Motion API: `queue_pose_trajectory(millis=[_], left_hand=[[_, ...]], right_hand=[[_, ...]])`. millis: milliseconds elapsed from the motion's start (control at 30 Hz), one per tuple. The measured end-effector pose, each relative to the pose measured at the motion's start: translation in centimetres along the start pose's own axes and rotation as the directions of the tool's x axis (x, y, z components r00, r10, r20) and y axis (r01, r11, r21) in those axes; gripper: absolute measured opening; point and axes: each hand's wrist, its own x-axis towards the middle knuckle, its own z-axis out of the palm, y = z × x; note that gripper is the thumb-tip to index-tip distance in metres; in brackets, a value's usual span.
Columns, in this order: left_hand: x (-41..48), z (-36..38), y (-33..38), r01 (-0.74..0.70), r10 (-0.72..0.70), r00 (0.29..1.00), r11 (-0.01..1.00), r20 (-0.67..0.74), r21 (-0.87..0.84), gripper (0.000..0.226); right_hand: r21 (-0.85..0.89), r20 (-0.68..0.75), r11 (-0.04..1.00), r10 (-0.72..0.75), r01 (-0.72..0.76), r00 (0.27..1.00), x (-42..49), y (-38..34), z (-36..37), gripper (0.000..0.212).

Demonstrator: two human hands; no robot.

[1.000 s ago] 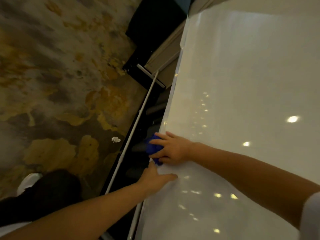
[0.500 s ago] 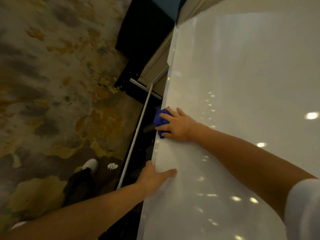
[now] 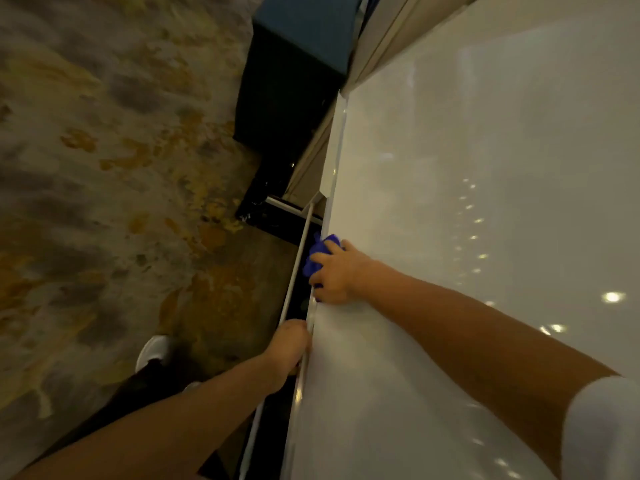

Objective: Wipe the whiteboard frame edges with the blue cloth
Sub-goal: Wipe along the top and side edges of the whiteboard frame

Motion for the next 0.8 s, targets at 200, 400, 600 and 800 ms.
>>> queue_pose_trajectory(millis=[200,400,600,800], left_hand=[[3.6,-0.5,3.2,0.159,-0.162,0.987,0.968,-0.001,-0.195,0.028],[9.8,-1.4,12.6,0.19,-0.16,0.979,0.946,0.129,-0.262,0.027],[19.0,-3.8,25.4,0.13,-0.102,0.984,0.973,0.149,-0.189,0.056],[22.5,-4.3,34.2,0.14,-0.107,0.977,0.975,0.187,-0.171,0.057]], right_hand=[[-0.029,-0.05,0.997,-0.072,0.07,0.996,2.5,2.1,0.5,0.046],[0.007,-0.115,0.996,0.086,-0.086,0.99,4.8,9.9,-1.0,0.048],[0.058,-0.093,0.993,0.105,-0.1,0.99,8.8,17.1,-3.2,0.047],[0.067,-0.012,0.991,0.117,-0.116,0.993,15.7,22.4,-5.1,0.06]])
